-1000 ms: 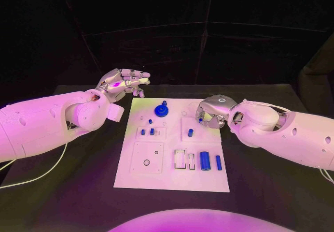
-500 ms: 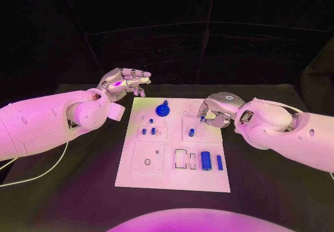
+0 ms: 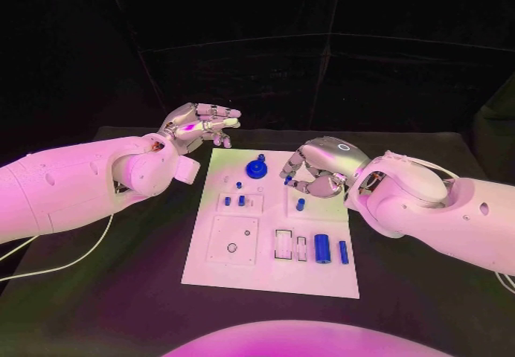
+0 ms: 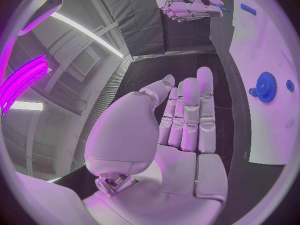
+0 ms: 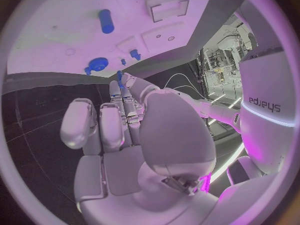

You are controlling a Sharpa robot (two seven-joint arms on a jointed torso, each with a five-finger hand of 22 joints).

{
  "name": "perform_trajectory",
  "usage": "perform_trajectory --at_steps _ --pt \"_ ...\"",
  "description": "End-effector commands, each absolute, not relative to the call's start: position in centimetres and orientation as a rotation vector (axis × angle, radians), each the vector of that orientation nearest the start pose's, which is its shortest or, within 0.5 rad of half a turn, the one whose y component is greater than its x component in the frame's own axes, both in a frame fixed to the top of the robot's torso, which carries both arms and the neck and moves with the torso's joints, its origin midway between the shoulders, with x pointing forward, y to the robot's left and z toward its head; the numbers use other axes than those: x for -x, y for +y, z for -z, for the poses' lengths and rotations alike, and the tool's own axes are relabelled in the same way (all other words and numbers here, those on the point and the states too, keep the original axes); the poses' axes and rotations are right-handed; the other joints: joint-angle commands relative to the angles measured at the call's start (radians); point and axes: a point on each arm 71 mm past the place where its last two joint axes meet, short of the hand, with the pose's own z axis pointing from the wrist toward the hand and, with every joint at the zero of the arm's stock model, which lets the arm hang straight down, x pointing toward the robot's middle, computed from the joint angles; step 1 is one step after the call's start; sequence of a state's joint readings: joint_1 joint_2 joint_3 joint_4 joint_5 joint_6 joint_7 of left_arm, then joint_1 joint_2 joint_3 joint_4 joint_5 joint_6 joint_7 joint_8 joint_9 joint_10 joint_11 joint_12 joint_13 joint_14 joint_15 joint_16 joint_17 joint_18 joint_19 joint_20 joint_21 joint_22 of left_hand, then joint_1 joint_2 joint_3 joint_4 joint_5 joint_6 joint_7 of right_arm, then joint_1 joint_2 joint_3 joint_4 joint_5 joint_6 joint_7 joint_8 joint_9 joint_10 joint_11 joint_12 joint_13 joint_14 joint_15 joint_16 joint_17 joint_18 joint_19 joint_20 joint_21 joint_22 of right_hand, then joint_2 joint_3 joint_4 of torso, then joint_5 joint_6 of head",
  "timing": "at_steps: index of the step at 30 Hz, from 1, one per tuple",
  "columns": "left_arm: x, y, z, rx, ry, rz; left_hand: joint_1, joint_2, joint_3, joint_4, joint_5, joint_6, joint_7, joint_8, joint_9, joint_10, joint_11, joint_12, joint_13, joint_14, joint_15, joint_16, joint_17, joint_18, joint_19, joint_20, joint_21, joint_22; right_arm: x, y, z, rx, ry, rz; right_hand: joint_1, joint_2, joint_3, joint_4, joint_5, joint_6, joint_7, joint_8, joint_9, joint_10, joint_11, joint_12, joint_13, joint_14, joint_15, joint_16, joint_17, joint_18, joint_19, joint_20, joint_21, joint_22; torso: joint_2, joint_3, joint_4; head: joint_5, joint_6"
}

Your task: Assemble the parts on the task board

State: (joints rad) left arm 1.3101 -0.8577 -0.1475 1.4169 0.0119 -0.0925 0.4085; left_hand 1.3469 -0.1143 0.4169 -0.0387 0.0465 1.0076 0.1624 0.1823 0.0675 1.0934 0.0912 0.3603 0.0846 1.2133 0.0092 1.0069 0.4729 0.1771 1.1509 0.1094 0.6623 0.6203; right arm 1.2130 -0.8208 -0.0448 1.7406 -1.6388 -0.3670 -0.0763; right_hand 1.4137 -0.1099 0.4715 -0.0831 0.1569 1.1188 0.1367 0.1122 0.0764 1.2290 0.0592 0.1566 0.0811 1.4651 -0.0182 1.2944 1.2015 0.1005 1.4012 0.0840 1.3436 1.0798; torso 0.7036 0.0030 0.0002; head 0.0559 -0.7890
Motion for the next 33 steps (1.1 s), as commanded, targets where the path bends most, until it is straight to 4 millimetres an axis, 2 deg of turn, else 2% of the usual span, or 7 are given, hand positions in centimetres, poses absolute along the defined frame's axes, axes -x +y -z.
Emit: perform_trajectory --at_steps 1,5,7,10,13,18,33 --pt "-51.0 23.8 16.4 1.015 1.472 1.643 0.002 0.005 -0.007 0.0 0.003 -0.005 0.004 0.0 -0.001 -0.006 -0.001 0.006 -0.001 -0.008 -0.001 -0.004 -0.001 0.005 -0.007 0.0 -0.005 -0.001 -43.0 -11.3 15.2 0.437 1.471 -0.887 0.002 0.007 0.006 0.0 0.005 0.001 0.003 -0.004 -0.001 0.0 0.006 -0.001 0.001 0.049 -0.002 0.004 -0.001 -0.012 0.004 -0.001 0.006 0.001 0.001 -0.0011 -0.0003 0.016 -0.002" --pt "-51.0 23.6 16.4 1.012 1.471 1.648 0.002 0.005 -0.007 0.0 0.003 -0.005 0.004 0.0 -0.001 -0.006 -0.001 0.006 -0.001 -0.008 -0.001 -0.004 -0.001 0.005 -0.007 0.0 -0.005 -0.001 -42.9 -9.6 16.2 0.46 1.496 -0.92 0.002 0.007 0.007 0.0 0.006 0.001 0.004 -0.005 -0.001 0.0 0.006 -0.002 0.001 0.049 -0.002 0.004 -0.001 -0.012 0.004 -0.001 0.006 0.001 0.002 0.0 0.0004 0.036 -0.009" --pt "-51.0 23.5 16.4 1.011 1.472 1.649 0.002 0.005 -0.007 0.0 0.003 -0.005 0.004 0.0 -0.001 -0.006 -0.001 0.006 -0.001 -0.008 -0.001 -0.004 -0.001 0.005 -0.007 0.0 -0.005 -0.001 -42.7 -8.7 17.2 0.468 1.519 -0.939 0.002 0.008 0.008 -0.001 0.007 0.0 0.004 -0.006 -0.002 -0.001 0.007 -0.002 0.001 0.049 -0.002 0.005 -0.001 -0.012 0.003 -0.001 0.006 0.0 0.002 0.0005 0.0002 0.051 -0.018" --pt "-51.1 23.4 16.4 1.01 1.471 1.647 0.003 0.006 -0.007 -0.001 0.003 -0.004 0.004 0.0 -0.001 -0.006 -0.001 0.007 -0.001 -0.008 -0.001 -0.004 -0.001 0.005 -0.006 0.0 -0.005 -0.001 -42.4 -7.8 18.3 0.477 1.548 -0.955 0.002 0.008 0.009 -0.001 0.007 0.0 0.005 -0.007 -0.002 -0.002 0.007 -0.003 0.001 0.049 -0.002 0.005 -0.001 -0.012 0.002 -0.001 0.006 0.0 0.002 0.0002 0.0018 0.062 -0.024" --pt "-51.2 23.3 16.3 1.009 1.471 1.647 0.003 0.006 -0.007 -0.001 0.003 -0.004 0.004 0.0 -0.001 -0.006 -0.001 0.007 -0.001 -0.008 -0.001 -0.004 -0.001 0.005 -0.006 0.0 -0.005 -0.001 -42.0 -6.9 19.7 0.499 1.582 -0.968 0.001 0.009 0.01 -0.001 0.007 -0.001 0.005 -0.008 -0.002 -0.002 0.007 -0.003 0.001 0.049 -0.001 0.005 -0.002 -0.011 0.002 -0.001 0.006 0.0 0.002 0.0005 -0.0014 0.073 -0.029" --pt "-51.3 23.1 16.3 1.006 1.471 1.651 0.003 0.006 -0.007 -0.001 0.003 -0.004 0.004 0.0 -0.001 -0.006 -0.001 0.007 -0.001 -0.008 -0.001 -0.004 -0.001 0.005 -0.006 0.0 -0.005 -0.001 -41.4 -5.9 21.4 0.526 1.62 -0.98 0.001 0.009 0.011 -0.001 0.008 -0.002 0.006 -0.008 -0.002 -0.003 0.008 -0.004 0.001 0.049 -0.001 0.005 -0.002 -0.011 0.002 -0.001 0.006 0.0 0.002 0.0006 -0.0017 0.08 -0.041" --pt "-51.3 22.6 16.4 1.004 1.483 1.658 0.003 0.006 -0.007 -0.001 0.003 -0.004 0.004 0.0 -0.001 -0.006 -0.001 0.007 -0.001 -0.008 -0.001 -0.004 -0.001 0.005 -0.006 0.0 -0.005 -0.001 -40.5 -4.6 23.2 0.57 1.654 -0.989 0.001 0.01 0.012 -0.001 0.008 -0.003 0.007 -0.01 -0.003 -0.005 0.009 -0.005 0.001 0.049 0.0 0.005 -0.002 -0.012 0.001 -0.001 0.006 0.0 0.0 0.0017 -0.0006 0.093 -0.047"
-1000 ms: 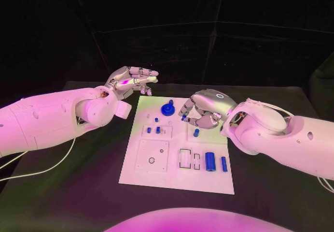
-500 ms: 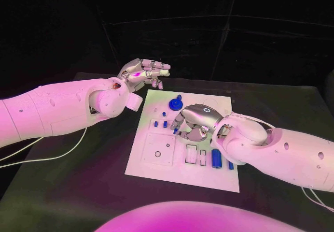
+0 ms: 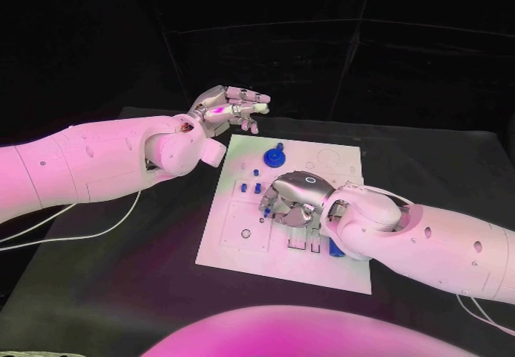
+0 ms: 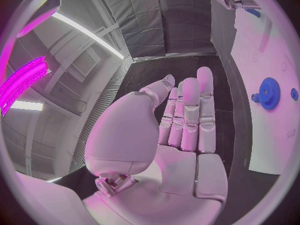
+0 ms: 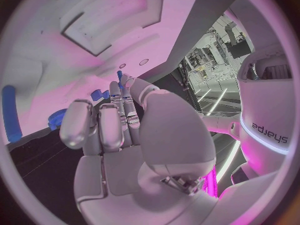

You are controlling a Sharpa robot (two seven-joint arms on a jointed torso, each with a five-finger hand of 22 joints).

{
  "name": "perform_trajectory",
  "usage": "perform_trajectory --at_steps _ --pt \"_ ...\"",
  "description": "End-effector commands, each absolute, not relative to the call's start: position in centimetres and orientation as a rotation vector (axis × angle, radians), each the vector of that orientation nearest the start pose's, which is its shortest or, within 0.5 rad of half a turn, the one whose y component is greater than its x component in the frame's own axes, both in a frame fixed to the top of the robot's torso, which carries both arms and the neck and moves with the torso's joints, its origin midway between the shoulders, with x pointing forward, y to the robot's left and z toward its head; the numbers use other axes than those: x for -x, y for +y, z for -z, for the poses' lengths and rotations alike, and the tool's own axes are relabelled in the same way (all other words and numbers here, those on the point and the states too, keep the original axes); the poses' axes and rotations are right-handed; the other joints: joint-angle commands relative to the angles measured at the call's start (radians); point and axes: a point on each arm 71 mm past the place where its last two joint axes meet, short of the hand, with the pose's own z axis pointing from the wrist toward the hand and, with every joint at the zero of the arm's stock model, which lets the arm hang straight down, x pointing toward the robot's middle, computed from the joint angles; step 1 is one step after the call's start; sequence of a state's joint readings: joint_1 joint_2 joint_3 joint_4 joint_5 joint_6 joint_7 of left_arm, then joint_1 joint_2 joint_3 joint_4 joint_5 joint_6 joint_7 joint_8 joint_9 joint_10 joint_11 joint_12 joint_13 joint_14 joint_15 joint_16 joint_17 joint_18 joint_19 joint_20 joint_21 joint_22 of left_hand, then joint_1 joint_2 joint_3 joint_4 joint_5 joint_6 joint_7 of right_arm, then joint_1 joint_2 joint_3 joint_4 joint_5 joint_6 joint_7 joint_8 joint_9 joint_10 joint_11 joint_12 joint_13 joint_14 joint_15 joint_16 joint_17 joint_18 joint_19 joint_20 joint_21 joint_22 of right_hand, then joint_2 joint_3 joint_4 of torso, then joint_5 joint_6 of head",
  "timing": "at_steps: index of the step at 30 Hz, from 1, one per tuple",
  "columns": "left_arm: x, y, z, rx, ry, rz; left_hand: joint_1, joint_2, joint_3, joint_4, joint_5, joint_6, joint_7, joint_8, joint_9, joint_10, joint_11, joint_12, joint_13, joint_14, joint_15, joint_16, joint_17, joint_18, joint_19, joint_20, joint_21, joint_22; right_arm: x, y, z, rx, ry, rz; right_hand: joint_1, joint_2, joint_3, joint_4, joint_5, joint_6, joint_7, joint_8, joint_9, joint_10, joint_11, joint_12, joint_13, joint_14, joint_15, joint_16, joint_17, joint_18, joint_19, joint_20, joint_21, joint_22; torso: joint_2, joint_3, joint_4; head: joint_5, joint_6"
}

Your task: Assemble the parts on the task board

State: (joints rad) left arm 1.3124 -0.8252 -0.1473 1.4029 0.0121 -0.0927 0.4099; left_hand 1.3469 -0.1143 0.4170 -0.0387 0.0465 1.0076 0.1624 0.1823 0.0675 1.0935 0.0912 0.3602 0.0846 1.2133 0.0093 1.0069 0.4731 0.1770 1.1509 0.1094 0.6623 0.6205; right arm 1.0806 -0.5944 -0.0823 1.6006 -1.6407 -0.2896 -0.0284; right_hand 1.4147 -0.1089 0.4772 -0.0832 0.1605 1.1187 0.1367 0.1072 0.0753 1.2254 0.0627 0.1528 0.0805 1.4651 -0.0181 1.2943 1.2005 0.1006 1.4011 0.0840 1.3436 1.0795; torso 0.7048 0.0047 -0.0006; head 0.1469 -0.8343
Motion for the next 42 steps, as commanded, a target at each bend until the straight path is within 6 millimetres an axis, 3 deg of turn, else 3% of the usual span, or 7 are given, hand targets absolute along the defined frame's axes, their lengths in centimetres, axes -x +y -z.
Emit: perform_trajectory --at_steps 1,9,15,42 --pt "-51.3 22.6 16.4 1.004 1.483 1.658 0.003 0.006 -0.007 -0.001 0.003 -0.004 0.004 0.0 -0.001 -0.006 -0.001 0.007 -0.001 -0.008 -0.001 -0.004 -0.002 0.006 -0.006 0.0 -0.005 -0.002 -40.5 -4.5 23.3 0.571 1.654 -0.989 0.0 0.009 0.006 -0.001 0.004 -0.003 0.006 -0.005 -0.001 -0.001 0.005 -0.001 0.001 0.049 0.0 0.005 -0.001 -0.012 0.001 -0.001 0.006 0.0 -0.001 0.0001 0.0003 0.002 -0.002" --pt "-51.4 22.6 16.4 1.005 1.485 1.659 0.003 0.007 -0.009 -0.001 0.003 -0.004 0.004 0.0 0.0 -0.006 -0.001 0.008 -0.001 -0.008 -0.001 -0.004 -0.002 0.006 -0.005 0.0 -0.006 -0.002 -40.3 -4.2 23.6 0.583 1.655 -0.991 0.0 0.009 0.007 -0.003 0.004 -0.004 0.007 -0.007 -0.002 -0.003 0.006 -0.002 0.001 0.048 0.0 0.005 -0.003 -0.012 0.001 0.0 0.007 0.002 0.0 0.0018 -0.003 0.009 -0.004" --pt "-51.4 22.6 16.4 1.005 1.487 1.659 0.003 0.007 -0.009 -0.001 0.003 -0.004 0.004 0.0 0.0 -0.006 -0.001 0.008 -0.001 -0.008 0.0 -0.004 -0.002 0.006 -0.005 0.0 -0.006 -0.002 -40.2 -4.0 23.7 0.589 1.655 -0.995 0.0 0.009 0.007 -0.003 0.004 -0.004 0.007 -0.007 -0.002 -0.003 0.006 -0.002 0.001 0.048 0.0 0.005 -0.003 -0.012 0.001 0.0 0.007 0.002 0.0 -0.0004 -0.0002 0.006 -0.004" --pt "-51.3 22.6 16.4 1.007 1.497 1.662 0.003 0.007 -0.011 -0.001 0.003 -0.004 0.004 0.0 0.0 -0.007 0.0 0.009 -0.001 -0.008 0.0 -0.004 -0.003 0.006 -0.005 0.001 -0.007 -0.003 -40.2 -3.4 24.0 0.634 1.644 -0.95 0.0 0.009 0.009 -0.005 0.004 -0.006 0.008 -0.009 -0.002 -0.005 0.007 -0.003 0.001 0.047 0.001 0.004 -0.006 -0.011 -0.001 0.0 0.007 0.001 0.0 -0.0004 -0.0001 0.004 -0.007"
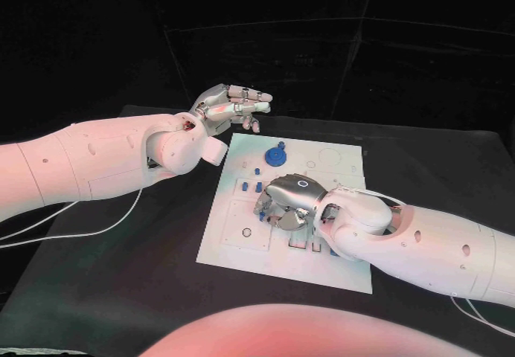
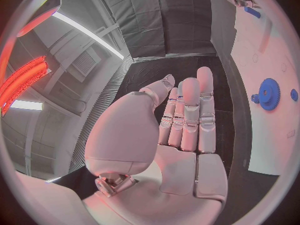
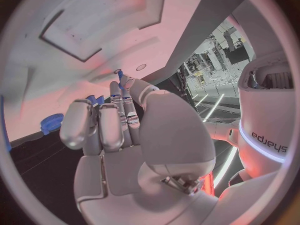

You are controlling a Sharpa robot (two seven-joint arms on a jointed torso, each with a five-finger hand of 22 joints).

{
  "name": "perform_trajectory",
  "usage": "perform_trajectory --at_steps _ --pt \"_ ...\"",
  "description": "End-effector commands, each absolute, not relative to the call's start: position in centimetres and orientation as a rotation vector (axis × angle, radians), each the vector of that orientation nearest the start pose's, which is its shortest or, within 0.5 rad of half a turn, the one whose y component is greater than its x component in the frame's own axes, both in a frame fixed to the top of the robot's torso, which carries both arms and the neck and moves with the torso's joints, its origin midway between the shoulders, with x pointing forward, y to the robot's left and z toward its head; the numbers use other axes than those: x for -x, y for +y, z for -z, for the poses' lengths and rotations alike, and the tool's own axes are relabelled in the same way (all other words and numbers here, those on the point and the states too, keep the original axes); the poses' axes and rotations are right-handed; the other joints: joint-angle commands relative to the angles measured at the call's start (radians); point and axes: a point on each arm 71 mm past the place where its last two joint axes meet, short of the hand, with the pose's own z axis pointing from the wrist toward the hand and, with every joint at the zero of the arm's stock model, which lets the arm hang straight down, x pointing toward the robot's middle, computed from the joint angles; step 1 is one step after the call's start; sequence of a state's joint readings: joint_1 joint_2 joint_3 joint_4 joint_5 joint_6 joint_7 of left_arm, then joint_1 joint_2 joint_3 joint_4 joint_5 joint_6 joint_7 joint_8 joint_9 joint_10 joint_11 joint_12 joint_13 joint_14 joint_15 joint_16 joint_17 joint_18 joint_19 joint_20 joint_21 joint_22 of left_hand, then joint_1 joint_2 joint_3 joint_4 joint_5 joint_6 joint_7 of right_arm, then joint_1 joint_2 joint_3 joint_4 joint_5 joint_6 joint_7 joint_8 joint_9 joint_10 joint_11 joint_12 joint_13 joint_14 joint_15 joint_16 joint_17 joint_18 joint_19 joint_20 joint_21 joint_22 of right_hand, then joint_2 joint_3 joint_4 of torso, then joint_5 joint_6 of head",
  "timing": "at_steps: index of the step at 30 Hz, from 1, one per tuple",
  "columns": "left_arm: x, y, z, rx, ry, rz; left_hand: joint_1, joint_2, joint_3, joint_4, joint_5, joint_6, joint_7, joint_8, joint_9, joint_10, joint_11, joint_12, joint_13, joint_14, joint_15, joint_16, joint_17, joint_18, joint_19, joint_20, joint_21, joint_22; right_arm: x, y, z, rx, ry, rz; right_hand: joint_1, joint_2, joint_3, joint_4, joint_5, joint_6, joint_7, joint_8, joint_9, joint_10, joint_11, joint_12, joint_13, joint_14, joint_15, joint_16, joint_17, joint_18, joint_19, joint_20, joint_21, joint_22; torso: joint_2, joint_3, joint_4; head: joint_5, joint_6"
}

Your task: Assemble the parts on the task board

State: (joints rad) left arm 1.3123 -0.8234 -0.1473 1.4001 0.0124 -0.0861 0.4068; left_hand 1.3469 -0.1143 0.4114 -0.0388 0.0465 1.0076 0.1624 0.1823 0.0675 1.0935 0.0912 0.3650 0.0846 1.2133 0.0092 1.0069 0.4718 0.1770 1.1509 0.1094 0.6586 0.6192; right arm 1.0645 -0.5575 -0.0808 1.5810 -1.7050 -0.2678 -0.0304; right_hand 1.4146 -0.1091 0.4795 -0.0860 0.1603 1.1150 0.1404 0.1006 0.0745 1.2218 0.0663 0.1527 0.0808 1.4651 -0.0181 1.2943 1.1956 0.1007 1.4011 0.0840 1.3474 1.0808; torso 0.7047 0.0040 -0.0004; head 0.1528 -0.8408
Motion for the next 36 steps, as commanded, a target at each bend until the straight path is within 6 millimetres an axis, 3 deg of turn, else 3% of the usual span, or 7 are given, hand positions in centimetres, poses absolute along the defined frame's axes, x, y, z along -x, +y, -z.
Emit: perform_trajectory --at_steps 1,36 --pt "-51.34 22.56 16.44 1.007 1.497 1.662 0.003 0.007 -0.006 -0.001 0.003 -0.004 0.004 0.0 0.0 -0.007 0.0 0.004 -0.001 -0.008 0.0 -0.004 -0.002 0.006 -0.005 0.001 -0.003 -0.002 -40.2 -3.4 24.01 0.636 1.644 -0.948 0.0 0.009 0.007 -0.002 0.004 -0.002 0.005 -0.002 -0.001 -0.001 0.003 -0.003 0.001 0.047 0.001 0.004 -0.001 -0.012 -0.001 0.0 0.004 -0.001 -0.001 0.0002 -0.0001 -0.003 0.0" --pt "-51.41 22.63 16.54 1.01 1.506 1.661 0.003 0.007 -0.008 -0.002 0.003 -0.005 0.005 0.0 -0.001 -0.009 0.0 0.005 -0.001 -0.008 0.0 -0.004 -0.002 0.006 -0.004 0.001 -0.004 -0.002 -39.96 -3.75 23.77 0.668 1.601 -0.914 -0.002 0.006 0.006 -0.004 0.003 0.0 0.005 -0.003 -0.001 0.0 0.004 -0.002 0.001 0.047 0.002 0.005 -0.002 -0.012 -0.001 0.001 0.005 0.001 0.0 0.0004 -0.0008 -0.006 -0.001"
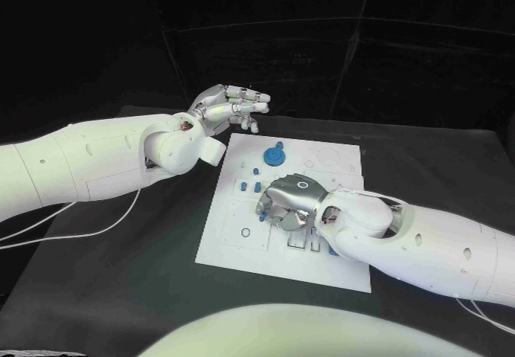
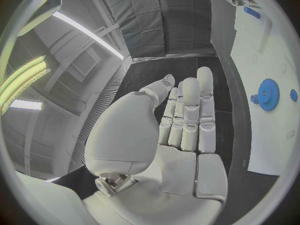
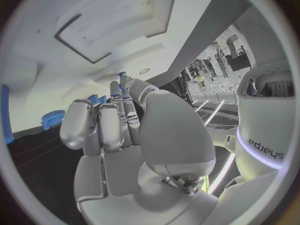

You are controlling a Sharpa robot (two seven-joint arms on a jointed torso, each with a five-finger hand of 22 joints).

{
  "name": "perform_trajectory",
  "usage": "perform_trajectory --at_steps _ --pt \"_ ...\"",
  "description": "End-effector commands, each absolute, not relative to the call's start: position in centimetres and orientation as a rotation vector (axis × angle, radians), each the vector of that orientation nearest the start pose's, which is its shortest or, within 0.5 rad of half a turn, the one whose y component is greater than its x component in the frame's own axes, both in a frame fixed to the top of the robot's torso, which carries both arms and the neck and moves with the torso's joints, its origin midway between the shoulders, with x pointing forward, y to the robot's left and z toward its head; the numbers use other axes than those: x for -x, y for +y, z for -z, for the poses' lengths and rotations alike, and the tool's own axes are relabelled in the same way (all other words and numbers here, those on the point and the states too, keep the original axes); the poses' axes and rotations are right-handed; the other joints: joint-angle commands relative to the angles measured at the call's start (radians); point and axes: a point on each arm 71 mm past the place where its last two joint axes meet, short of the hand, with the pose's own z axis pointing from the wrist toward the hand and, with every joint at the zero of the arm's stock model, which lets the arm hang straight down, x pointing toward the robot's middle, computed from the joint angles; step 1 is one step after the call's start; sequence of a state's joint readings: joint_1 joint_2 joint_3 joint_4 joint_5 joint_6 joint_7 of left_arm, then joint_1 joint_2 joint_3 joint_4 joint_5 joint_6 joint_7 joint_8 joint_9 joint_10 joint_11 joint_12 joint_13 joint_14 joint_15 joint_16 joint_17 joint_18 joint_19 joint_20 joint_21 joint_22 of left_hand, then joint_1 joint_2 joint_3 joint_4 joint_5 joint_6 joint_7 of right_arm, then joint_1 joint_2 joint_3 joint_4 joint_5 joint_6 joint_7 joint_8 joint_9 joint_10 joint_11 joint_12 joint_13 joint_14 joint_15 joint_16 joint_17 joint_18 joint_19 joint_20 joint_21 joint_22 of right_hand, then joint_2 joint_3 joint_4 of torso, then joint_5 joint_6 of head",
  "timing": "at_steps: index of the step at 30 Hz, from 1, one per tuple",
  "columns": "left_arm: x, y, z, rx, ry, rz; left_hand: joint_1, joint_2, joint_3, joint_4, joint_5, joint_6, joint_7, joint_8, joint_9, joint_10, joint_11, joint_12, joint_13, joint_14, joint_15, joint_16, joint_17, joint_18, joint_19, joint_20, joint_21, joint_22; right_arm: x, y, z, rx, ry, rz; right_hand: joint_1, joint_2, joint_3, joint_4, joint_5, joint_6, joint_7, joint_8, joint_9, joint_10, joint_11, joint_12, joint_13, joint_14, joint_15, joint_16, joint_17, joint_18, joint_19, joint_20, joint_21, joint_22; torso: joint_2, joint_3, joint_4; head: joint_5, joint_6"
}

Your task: Assemble the parts on the task board

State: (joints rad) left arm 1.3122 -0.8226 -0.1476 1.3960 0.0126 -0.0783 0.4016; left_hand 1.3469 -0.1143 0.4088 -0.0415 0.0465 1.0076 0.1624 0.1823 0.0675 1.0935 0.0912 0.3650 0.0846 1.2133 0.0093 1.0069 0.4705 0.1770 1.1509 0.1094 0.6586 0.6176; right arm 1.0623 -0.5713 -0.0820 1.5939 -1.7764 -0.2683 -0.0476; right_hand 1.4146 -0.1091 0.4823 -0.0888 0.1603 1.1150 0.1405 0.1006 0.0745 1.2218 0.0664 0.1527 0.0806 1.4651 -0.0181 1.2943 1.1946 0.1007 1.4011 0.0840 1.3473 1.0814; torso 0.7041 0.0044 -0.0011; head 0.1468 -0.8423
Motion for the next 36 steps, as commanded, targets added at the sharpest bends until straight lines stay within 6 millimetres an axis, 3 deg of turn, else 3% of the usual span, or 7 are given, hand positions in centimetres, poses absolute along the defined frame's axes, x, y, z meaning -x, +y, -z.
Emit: perform_trajectory --at_steps 1,30,36 --pt "-51.41 22.63 16.54 1.01 1.507 1.661 0.003 0.007 -0.005 0.001 0.003 -0.005 0.005 0.0 -0.001 -0.009 0.0 0.005 -0.001 -0.008 0.0 -0.004 -0.001 0.006 -0.004 0.001 -0.004 -0.001 -39.96 -3.76 23.77 0.669 1.601 -0.913 -0.002 0.006 0.003 -0.001 0.003 0.0 0.005 -0.003 -0.001 0.0 0.004 -0.002 0.002 0.047 0.002 0.005 -0.001 -0.012 -0.001 0.001 0.005 0.001 0.0 0.0002 -0.0003 0.0 0.0" --pt "-51.35 22.69 16.57 1.012 1.512 1.66 0.003 0.007 -0.005 0.001 0.003 -0.005 0.005 0.0 -0.001 -0.009 0.0 0.005 -0.001 -0.008 0.0 -0.004 -0.001 0.006 -0.004 0.001 -0.004 -0.001 -39.49 -2.86 23.88 0.734 1.613 -0.898 -0.015 0.002 -0.003 0.002 -0.002 0.004 0.004 -0.004 0.0 0.0 0.003 -0.003 0.003 0.045 0.002 0.004 -0.006 -0.011 -0.005 0.002 0.005 -0.001 0.001 -0.0005 0.0006 -0.002 -0.006" --pt "-51.34 22.71 16.57 1.013 1.512 1.659 0.003 0.007 -0.005 0.001 0.003 -0.005 0.005 0.0 -0.001 -0.009 0.0 0.005 -0.001 -0.008 0.0 -0.004 -0.001 0.006 -0.004 0.001 -0.004 -0.001 -39.69 -2.99 23.86 0.722 1.602 -0.893 -0.032 -0.01 -0.001 0.005 0.0 -0.027 0.016 -0.027 -0.007 -0.052 0.018 -0.033 -0.01 0.04 0.013 -0.005 -0.022 -0.008 -0.017 0.009 -0.003 -0.019 0.0 -0.0006 0.0008 -0.001 -0.006"
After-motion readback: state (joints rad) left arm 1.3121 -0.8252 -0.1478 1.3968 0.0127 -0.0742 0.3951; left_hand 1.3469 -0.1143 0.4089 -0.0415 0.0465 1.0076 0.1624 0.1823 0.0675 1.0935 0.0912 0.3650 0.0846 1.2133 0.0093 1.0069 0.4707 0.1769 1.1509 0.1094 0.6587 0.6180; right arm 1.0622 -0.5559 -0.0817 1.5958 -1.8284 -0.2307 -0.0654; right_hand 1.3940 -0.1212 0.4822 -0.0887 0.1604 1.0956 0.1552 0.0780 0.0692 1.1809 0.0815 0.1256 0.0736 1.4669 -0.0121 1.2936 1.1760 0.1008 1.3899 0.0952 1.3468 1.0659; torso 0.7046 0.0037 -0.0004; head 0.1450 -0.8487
